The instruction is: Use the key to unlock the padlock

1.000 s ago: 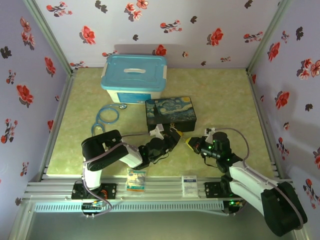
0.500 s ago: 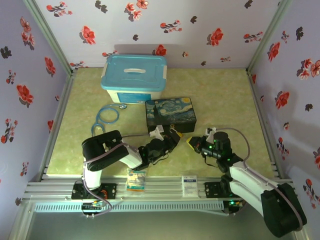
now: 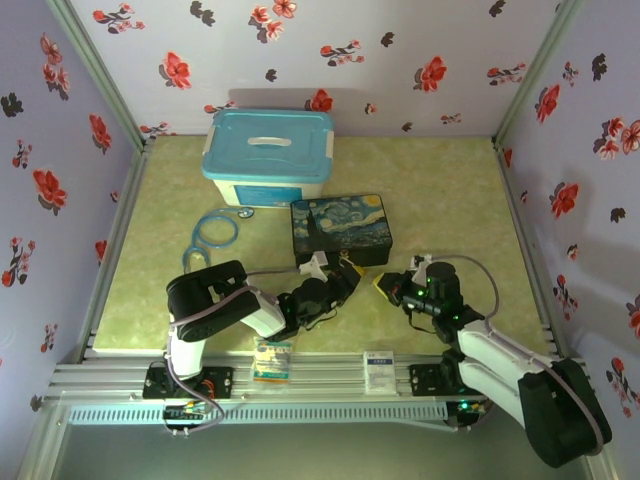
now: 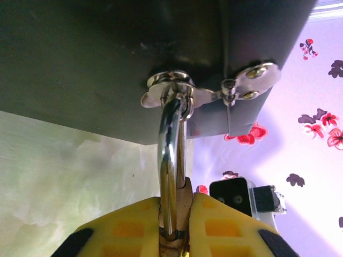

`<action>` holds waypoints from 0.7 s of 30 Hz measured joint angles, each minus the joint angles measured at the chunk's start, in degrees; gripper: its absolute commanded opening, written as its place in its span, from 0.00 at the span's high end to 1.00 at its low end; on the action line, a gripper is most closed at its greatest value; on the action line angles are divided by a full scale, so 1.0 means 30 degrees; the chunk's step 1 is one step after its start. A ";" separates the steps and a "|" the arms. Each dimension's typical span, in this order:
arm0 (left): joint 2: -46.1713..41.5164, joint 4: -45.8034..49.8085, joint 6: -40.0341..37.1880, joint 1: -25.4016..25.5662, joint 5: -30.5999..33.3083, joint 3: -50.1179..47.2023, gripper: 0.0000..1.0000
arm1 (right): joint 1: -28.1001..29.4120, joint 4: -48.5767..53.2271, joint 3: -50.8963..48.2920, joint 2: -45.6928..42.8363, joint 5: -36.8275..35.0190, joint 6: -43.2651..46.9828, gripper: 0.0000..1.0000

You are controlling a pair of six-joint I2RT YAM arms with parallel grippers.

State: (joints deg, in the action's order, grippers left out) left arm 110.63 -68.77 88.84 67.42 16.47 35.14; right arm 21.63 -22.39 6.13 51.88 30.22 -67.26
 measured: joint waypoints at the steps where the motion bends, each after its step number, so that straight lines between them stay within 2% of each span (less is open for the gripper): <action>1: 0.0007 0.0000 0.0000 0.0000 0.0007 0.0000 1.00 | 0.0000 0.0058 0.0044 -0.0029 0.0000 0.0160 1.00; 10: 0.0007 -0.0138 0.0357 -0.0007 0.0095 0.0284 1.00 | 0.0029 0.1807 0.0634 -0.1545 -0.0306 0.2098 1.00; 21: 0.0007 -0.0058 0.0525 0.0029 0.0423 0.0503 1.00 | 0.0131 -0.0080 0.0940 0.0452 -0.0240 0.2557 1.00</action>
State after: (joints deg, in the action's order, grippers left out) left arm 110.65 -68.95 90.41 67.51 17.74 36.64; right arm 22.02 -22.63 8.95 53.23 29.50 -59.59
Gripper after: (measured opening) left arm 0.137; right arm 0.043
